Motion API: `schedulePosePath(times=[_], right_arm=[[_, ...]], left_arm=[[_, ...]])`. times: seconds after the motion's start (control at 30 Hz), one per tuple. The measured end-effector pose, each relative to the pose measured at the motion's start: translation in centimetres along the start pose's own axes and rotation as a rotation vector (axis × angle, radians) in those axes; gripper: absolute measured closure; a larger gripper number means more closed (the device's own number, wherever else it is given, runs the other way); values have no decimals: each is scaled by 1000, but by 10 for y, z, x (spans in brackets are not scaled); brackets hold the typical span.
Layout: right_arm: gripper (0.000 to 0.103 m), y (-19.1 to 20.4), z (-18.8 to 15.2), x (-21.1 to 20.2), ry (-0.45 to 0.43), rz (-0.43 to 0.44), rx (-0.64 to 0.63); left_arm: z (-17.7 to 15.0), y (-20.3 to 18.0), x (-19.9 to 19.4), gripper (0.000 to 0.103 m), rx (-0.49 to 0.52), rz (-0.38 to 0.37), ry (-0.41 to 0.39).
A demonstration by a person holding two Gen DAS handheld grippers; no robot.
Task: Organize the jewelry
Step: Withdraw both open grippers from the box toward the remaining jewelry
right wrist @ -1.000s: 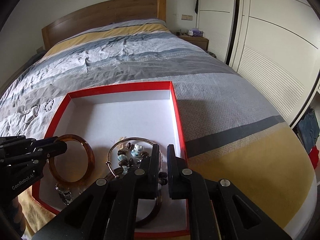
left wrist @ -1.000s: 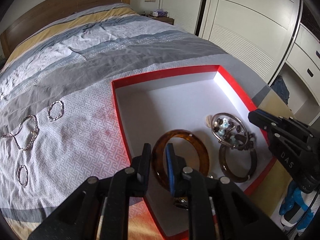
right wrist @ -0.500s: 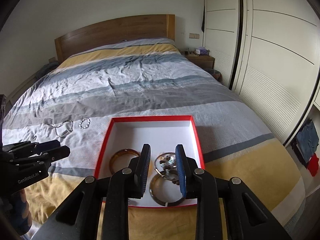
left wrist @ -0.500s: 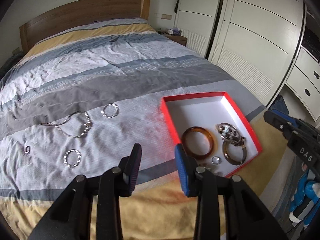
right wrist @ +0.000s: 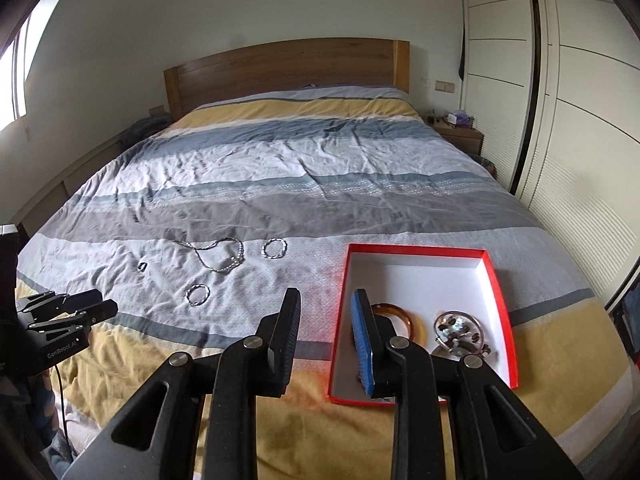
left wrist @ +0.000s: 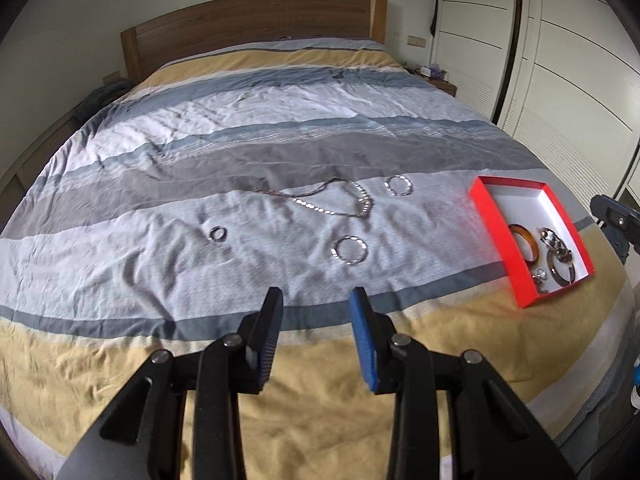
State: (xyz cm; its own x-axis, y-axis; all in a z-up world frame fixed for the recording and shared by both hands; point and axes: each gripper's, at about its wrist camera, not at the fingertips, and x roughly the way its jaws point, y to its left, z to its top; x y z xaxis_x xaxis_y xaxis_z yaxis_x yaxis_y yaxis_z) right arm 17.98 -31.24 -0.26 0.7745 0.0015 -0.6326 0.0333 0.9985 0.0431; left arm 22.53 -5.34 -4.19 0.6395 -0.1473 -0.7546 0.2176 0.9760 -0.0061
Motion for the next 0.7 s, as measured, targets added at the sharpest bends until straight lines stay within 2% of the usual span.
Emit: schedulePosePath(times=[0.37,0.7], right_arm=[[75,43,-5,12,42,34,-34],[73,78,-9,51,87,84,-68]], left_arm=[[-15,74,-5,70,-127,35,-15],[-24,127,20,70,-220,72,17]])
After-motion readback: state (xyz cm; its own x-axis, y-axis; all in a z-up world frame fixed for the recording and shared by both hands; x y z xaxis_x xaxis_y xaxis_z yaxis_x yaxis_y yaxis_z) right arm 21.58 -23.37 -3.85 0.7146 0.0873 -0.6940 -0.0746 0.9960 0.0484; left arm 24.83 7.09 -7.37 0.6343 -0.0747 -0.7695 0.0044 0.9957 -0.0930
